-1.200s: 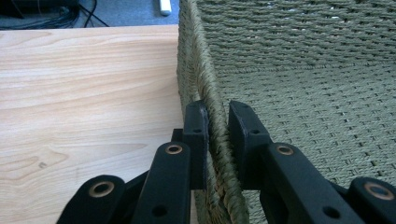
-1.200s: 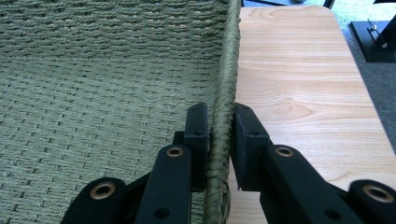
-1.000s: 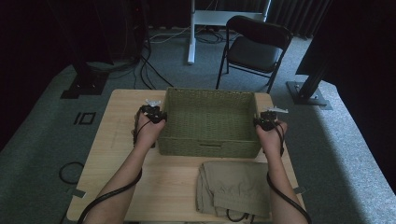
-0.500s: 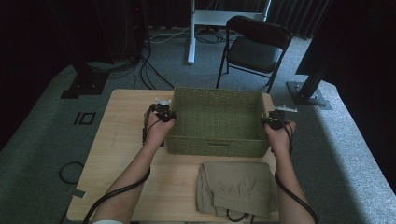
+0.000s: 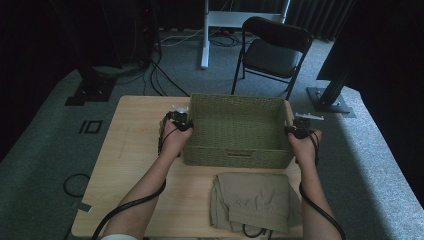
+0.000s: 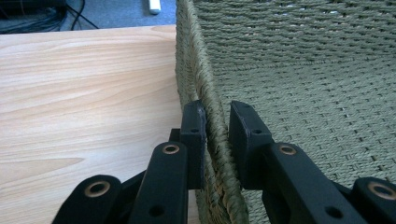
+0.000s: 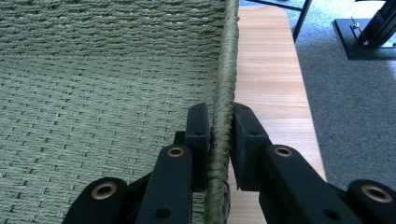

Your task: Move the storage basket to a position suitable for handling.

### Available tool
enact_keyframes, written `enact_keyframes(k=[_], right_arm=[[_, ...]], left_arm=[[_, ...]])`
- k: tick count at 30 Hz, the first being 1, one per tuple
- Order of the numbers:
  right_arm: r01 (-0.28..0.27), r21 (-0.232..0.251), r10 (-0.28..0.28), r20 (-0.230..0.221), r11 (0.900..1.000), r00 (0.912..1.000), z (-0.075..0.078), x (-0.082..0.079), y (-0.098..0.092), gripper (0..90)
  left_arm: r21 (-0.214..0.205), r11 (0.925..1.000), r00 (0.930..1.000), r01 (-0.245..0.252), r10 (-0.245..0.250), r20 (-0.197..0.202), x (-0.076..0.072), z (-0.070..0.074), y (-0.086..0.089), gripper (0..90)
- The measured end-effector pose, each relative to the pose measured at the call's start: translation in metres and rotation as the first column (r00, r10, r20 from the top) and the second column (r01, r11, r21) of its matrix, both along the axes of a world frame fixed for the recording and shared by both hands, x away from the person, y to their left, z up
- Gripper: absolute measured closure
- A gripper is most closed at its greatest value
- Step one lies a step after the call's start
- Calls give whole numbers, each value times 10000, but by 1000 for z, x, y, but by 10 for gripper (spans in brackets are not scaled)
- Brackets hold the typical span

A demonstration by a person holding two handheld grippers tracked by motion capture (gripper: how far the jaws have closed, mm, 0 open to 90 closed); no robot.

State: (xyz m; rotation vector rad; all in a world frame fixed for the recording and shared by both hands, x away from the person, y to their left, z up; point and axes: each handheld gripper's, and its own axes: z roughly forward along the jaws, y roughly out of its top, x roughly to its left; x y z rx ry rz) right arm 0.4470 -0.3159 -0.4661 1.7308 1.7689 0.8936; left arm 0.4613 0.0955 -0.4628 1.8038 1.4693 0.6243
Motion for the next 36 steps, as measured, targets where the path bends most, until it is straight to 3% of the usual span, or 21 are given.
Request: enact_keyframes(k=[8,11,14,16,20,23,24,26,27,31,32,34,35,36], right_arm=[[-140,-182,140,9,9997,9999,0,-1,-2,762],[-393,-300,394,42,9988,9992,0,-2,-1,678],[-439,-62,441,325,9990,9985,2,-4,0,586],[-655,-24,655,363,9979,9972,4,-4,2,506],[-1028,-26,1028,407,9947,9939,4,-4,3,396],[-1044,79,1037,653,9945,9925,5,-5,2,320],[-1121,85,1112,725,9937,9912,6,-5,1,303],[-1294,-2,1290,811,9916,9883,6,-5,2,278],[-1384,-100,1387,853,9903,9866,6,-6,4,256],[-1686,59,1669,1102,9857,9798,8,-8,6,179],[-1744,102,1720,1181,9846,9780,9,-8,6,167],[-1846,78,1819,1366,9828,9738,10,-9,8,156],[-1831,119,1792,1511,9830,9721,11,-10,8,159],[-1744,324,1667,1674,9841,9717,12,-11,7,167]], left_arm=[[133,9996,9996,269,-268,-4,0,0,-1,746],[218,9986,9988,484,-483,-42,1,1,-1,713],[79,9972,9971,743,-742,-160,1,1,1,672],[-128,9941,9940,1073,-1076,-187,2,1,2,589],[-316,9781,9784,2057,-2063,-159,5,1,5,380],[-121,9712,9710,2380,-2382,-190,5,6,7,365],[-7,9652,9651,2613,-2613,-157,5,8,7,358],[-41,9554,9554,2952,-2951,94,4,11,6,260],[52,9472,9467,3207,-3207,296,3,13,6,237],[-783,9439,9441,3207,-3119,1066,-2,22,8,197],[-772,9381,9379,3378,-3286,1108,-4,25,8,197],[-1004,9346,9379,3413,-3314,1029,-7,27,9,197],[-1416,9261,9359,3498,-3386,973,-9,28,10,197],[-1587,9251,9381,3450,-3348,884,-9,29,12,197]])
